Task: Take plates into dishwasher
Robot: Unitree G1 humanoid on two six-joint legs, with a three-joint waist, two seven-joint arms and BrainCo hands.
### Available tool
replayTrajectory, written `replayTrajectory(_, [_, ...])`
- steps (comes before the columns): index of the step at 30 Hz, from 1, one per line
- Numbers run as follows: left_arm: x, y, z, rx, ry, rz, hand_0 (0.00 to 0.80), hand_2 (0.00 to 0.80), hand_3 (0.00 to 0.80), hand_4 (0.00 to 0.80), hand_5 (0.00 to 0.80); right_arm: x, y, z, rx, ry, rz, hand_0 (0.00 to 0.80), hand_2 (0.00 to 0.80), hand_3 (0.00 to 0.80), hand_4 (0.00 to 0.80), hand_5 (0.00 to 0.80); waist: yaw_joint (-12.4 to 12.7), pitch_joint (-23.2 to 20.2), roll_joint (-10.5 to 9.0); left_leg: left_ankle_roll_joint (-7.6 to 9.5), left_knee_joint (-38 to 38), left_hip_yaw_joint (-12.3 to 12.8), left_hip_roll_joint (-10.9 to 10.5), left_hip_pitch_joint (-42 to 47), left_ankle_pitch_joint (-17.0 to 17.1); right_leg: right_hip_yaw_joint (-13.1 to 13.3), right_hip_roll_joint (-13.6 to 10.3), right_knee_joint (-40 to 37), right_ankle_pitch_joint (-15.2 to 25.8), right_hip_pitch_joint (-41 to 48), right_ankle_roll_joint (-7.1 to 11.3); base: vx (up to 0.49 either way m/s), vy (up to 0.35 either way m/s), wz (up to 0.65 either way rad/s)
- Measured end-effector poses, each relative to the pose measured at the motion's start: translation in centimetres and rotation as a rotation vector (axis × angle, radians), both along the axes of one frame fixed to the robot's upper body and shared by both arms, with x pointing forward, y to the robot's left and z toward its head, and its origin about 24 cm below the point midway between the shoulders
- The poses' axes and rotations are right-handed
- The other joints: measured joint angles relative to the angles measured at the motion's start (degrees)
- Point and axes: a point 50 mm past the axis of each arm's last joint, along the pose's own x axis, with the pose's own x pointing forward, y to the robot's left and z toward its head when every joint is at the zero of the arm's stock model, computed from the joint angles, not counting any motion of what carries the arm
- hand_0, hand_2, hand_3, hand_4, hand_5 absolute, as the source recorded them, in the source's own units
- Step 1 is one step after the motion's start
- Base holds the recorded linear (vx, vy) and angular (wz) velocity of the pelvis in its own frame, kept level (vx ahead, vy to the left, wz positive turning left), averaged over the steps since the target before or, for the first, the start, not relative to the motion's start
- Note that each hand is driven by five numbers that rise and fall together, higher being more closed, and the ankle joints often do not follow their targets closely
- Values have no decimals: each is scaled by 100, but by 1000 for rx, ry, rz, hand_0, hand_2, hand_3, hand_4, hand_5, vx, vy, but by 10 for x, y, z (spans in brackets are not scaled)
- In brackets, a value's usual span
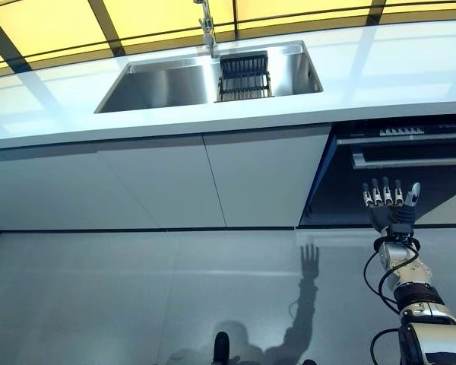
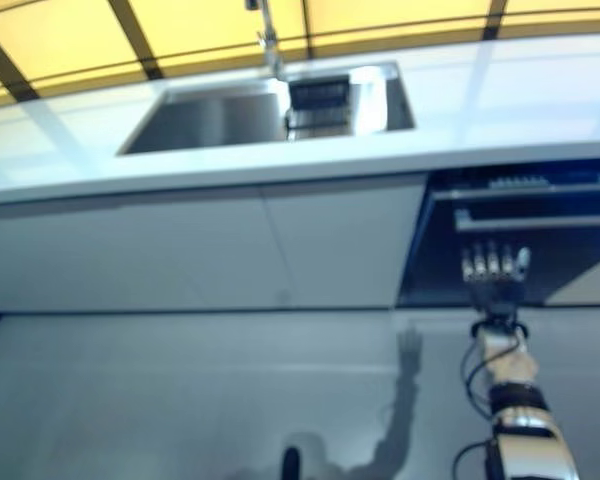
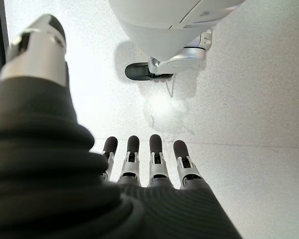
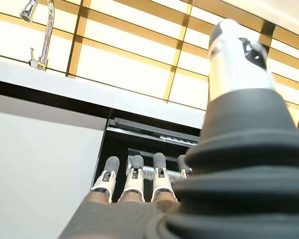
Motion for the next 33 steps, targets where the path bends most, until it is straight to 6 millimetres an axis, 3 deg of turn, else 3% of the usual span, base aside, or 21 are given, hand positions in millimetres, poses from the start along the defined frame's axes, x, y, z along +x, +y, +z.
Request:
replayTrajectory(4, [-3, 1, -1, 12, 11, -16, 0, 0, 0, 0, 0, -2, 0, -12, -86, 119, 10, 0, 0, 0, 0, 0, 12, -79, -59, -6, -1, 3, 13, 120, -33, -5, 6, -3, -23, 121, -10, 41, -8, 0])
replayTrajectory(7, [-7, 5, -1, 19, 18, 10, 0, 0, 0, 0, 0, -12, -1, -35, -186, 282, 38, 0, 0, 0, 0, 0, 13, -236, -190, -29, -2, 4, 41, 168, -62, -7, 34, -4, -49, 168, -29, 55, -21, -1])
replayTrajectory(11, [-14, 13, -1, 40, 35, 51, 0, 0, 0, 0, 0, -47, 0, -97, -338, 631, 122, 0, 0, 0, 0, 0, 21, -530, -453, -80, -7, 3, 106, 292, -124, -13, 97, -25, -141, 289, -101, 67, -19, -1])
replayTrajectory(16, [-17, 18, -1, 54, 45, 82, 0, 0, 0, 0, 0, -100, 4, -153, -398, 918, 228, 0, 0, 0, 0, 0, 25, -768, -574, -132, -27, 15, 184, 461, -178, -4, 167, -29, -193, 450, -148, 94, -2, -2])
replayTrajectory(22, [-23, 22, -2, 75, 72, 72, 0, 0, 0, 0, 0, -151, 17, -193, -401, 1085, 321, 0, 0, 0, 0, 0, 2, -1029, -595, -181, -25, 46, 277, 563, -221, 17, 258, -29, -248, 528, -192, 63, 5, -3])
replayTrajectory(24, [-23, 21, -2, 74, 73, 72, 0, 0, 0, 0, 0, -159, 22, -200, -397, 1107, 337, 0, 0, 0, 0, 0, -9, -1065, -598, -185, -20, 47, 296, 568, -224, 21, 278, -29, -254, 531, -199, 65, 10, -1])
replayTrajectory(33, [-34, 21, -6, 74, 141, 104, 0, 0, 0, 0, 0, -217, 68, -242, -443, 1298, 544, 0, 0, 0, 0, 0, -6, -1290, -707, -212, -22, 75, 337, 693, -275, 46, 308, -28, -304, 628, -225, 46, 6, -1])
